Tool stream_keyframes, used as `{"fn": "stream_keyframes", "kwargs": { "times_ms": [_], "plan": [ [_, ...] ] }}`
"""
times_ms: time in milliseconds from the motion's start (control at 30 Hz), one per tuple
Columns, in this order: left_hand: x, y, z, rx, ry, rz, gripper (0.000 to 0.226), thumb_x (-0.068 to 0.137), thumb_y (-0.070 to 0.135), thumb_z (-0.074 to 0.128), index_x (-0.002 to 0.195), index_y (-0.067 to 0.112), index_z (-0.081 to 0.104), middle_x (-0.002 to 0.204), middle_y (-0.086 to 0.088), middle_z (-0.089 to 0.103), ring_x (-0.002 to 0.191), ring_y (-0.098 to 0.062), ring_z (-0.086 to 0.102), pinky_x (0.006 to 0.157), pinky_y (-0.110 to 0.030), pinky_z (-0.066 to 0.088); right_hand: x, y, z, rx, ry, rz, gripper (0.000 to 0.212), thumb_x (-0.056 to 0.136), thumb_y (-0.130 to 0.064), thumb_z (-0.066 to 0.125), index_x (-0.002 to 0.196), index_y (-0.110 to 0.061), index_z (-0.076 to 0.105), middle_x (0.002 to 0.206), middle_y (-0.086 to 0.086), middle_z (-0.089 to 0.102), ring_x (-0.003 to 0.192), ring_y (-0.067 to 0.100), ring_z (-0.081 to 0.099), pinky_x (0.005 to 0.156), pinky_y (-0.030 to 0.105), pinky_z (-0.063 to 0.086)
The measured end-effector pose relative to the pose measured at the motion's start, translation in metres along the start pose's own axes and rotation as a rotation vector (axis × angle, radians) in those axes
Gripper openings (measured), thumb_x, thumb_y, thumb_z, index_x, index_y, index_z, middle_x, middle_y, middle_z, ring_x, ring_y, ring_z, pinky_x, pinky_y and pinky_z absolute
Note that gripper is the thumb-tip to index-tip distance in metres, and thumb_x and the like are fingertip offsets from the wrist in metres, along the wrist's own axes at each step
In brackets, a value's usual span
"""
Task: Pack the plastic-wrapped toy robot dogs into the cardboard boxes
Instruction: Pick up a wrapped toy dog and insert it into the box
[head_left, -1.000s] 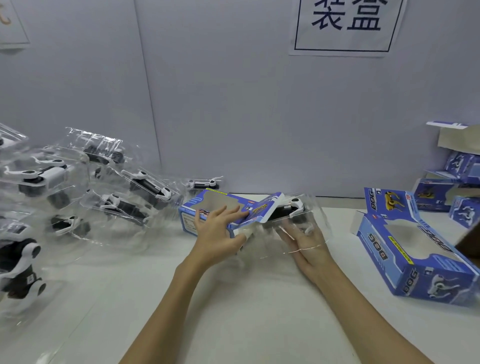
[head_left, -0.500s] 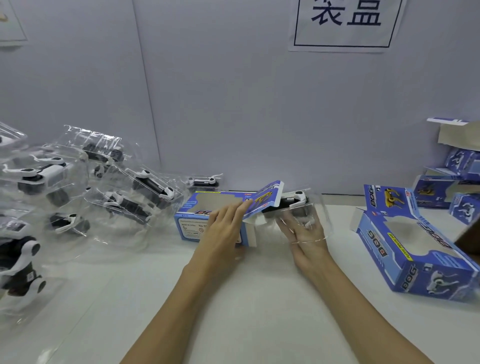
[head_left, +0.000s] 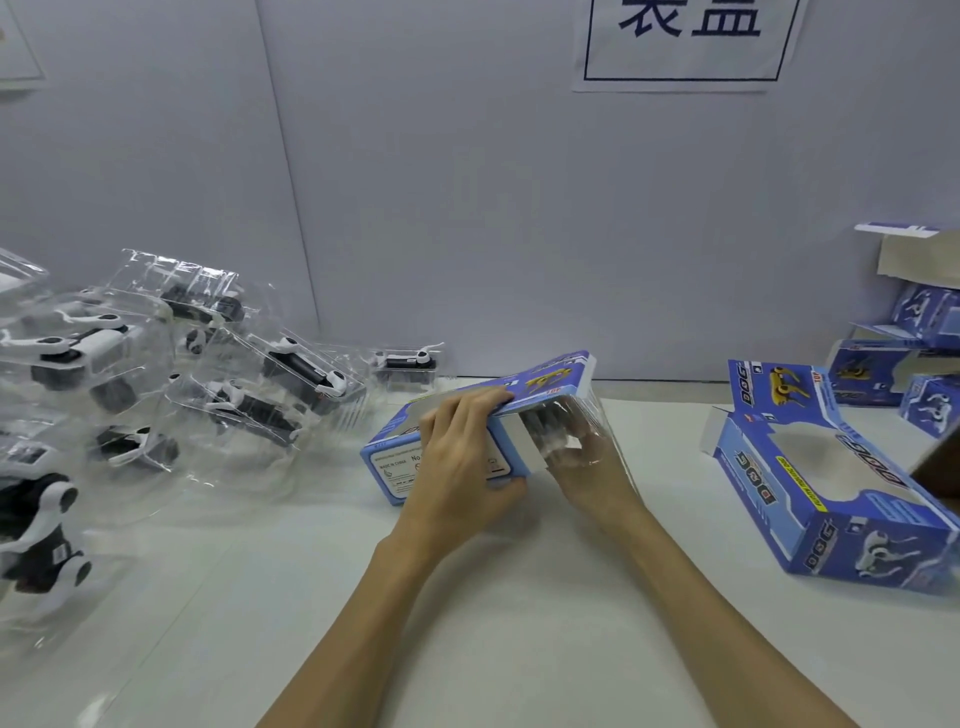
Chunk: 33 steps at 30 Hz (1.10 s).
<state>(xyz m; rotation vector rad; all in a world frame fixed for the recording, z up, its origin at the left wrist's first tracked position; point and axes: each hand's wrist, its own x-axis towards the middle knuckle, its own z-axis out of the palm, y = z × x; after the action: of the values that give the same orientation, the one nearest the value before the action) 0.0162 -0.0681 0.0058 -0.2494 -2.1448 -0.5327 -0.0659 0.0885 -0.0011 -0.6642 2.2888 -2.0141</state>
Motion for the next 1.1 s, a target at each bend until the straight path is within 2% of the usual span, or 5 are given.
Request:
{"fn": "stream_keyframes", "kwargs": {
  "times_ms": [267,400,533,833,1100],
  "plan": [
    [0.0,0.005,0.005,0.071,-0.033,0.012,0.083,0.065,0.018,0.09,0.138,0.016,0.05,0.137,-0.004,0.06,0.126,-0.023,0.049,0.106,-0.032,0.03,0.0,-0.002,-0.045,-0.092,-0.268,0.022,0.048,0.097,0.009,0.06,0.138,-0.017,0.061,0.135,0.007,0.066,0.115,0.016,0.064,0.099,0.029,0.053],
    [0.001,0.002,0.006,0.059,0.055,-0.06,0.085,0.061,0.011,0.09,0.138,0.014,0.051,0.136,-0.005,0.061,0.124,-0.023,0.047,0.103,-0.028,0.027,0.006,0.002,-0.057,0.107,0.088,0.108,0.044,0.092,0.027,0.037,0.12,0.008,0.066,0.118,0.032,0.067,0.086,0.029,0.069,0.073,0.023,0.062],
    [0.002,-0.002,0.008,0.053,0.05,-0.062,0.082,0.059,0.008,0.09,0.135,0.008,0.057,0.135,-0.007,0.062,0.124,-0.023,0.046,0.102,-0.028,0.027,0.003,-0.007,-0.035,0.185,0.334,-0.114,0.041,0.094,0.017,0.044,0.098,-0.008,0.076,0.1,0.009,0.077,0.094,0.022,0.071,0.079,0.026,0.059],
    [0.002,0.003,0.001,-0.033,0.085,0.032,0.085,0.063,0.019,0.08,0.141,0.015,0.046,0.137,-0.003,0.056,0.124,-0.022,0.048,0.106,-0.04,0.034,-0.021,-0.026,0.015,0.074,0.057,-0.324,0.061,0.089,0.026,0.042,0.109,-0.019,0.077,0.123,-0.003,0.07,0.118,0.007,0.064,0.102,0.022,0.048],
    [0.019,0.017,-0.026,-0.736,0.302,-0.164,0.064,0.087,0.021,0.079,0.131,0.037,0.035,0.125,0.011,0.048,0.107,-0.022,0.063,0.08,-0.041,0.063,-0.018,-0.052,-0.027,0.126,0.134,-0.383,0.039,0.105,-0.028,0.052,0.143,-0.034,0.049,0.15,-0.009,0.054,0.136,0.006,0.053,0.106,0.029,0.052]
  ]
}}
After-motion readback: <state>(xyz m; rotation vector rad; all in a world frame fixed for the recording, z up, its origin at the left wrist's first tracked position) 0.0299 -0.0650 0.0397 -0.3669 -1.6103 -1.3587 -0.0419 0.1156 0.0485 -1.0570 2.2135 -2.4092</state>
